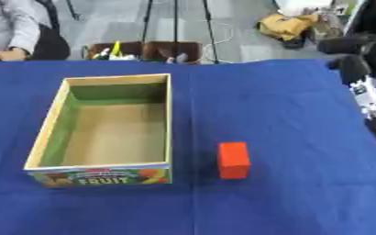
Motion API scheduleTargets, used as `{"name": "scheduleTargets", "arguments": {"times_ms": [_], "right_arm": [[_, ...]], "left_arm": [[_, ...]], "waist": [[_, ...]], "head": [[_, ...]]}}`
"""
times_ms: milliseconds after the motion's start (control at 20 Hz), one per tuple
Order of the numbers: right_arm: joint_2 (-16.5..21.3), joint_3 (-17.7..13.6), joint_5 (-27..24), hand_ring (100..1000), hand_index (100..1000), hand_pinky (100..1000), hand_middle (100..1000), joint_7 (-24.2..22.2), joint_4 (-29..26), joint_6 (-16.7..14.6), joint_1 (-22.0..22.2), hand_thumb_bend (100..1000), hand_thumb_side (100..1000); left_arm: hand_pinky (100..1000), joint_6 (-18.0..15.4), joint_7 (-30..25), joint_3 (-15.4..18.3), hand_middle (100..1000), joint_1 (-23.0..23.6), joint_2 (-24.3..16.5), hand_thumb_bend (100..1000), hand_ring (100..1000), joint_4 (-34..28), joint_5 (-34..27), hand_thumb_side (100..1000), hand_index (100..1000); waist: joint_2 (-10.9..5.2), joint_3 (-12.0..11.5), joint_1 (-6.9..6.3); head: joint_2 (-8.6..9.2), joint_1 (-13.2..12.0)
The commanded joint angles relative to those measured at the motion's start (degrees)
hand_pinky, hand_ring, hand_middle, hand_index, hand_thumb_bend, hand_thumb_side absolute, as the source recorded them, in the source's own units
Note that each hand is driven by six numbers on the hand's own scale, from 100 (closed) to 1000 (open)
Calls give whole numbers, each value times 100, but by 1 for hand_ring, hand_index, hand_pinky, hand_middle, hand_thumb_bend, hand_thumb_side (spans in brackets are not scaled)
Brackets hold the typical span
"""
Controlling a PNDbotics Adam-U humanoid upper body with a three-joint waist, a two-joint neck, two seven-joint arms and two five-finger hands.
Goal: Pick up objects on the table and place them in the box.
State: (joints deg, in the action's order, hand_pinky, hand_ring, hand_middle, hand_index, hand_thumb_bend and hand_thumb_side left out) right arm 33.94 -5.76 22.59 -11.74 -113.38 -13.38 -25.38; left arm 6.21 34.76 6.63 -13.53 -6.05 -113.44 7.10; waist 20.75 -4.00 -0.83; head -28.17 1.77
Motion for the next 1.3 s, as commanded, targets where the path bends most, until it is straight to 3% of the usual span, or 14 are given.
{"name": "scheduleTargets", "arguments": {"times_ms": [50, 550, 700, 950, 1300], "right_arm": [[528, 110, 508, 835, 850, 723, 812, -621, -121, -125, -112, 100, 1000], [1150, 545, 836, 840, 839, 730, 800, -2067, -83, -251, -386, 127, 987], [1252, 687, 898, 844, 838, 728, 801, -2465, 27, -325, -454, 237, 952], [1259, 877, 1064, 852, 856, 732, 794, -2991, 194, -454, -554, 504, 851], [1079, 1096, 1247, 866, 908, 741, 809, -3440, 415, -576, -743, 608, 807]], "left_arm": [[228, 15, 9, 14, 523, 3, -108, 100, 473, -115, 16, 817, 413], [228, 23, -14, -10, 523, 20, -126, 100, 471, -115, 11, 816, 413], [228, 25, -27, -22, 523, 20, -129, 100, 471, -115, 10, 816, 413], [228, 29, -42, -33, 522, 23, -130, 100, 471, -115, 7, 816, 412], [227, 38, -58, -46, 522, 27, -127, 100, 470, -115, 3, 816, 412]], "waist": [[-142, -8, 24], [-191, -48, 60], [-198, -55, 71], [-204, -72, 85], [-205, -75, 92]], "head": [[-22, 29], [-13, 47], [5, 57], [18, 65], [17, 88]]}}
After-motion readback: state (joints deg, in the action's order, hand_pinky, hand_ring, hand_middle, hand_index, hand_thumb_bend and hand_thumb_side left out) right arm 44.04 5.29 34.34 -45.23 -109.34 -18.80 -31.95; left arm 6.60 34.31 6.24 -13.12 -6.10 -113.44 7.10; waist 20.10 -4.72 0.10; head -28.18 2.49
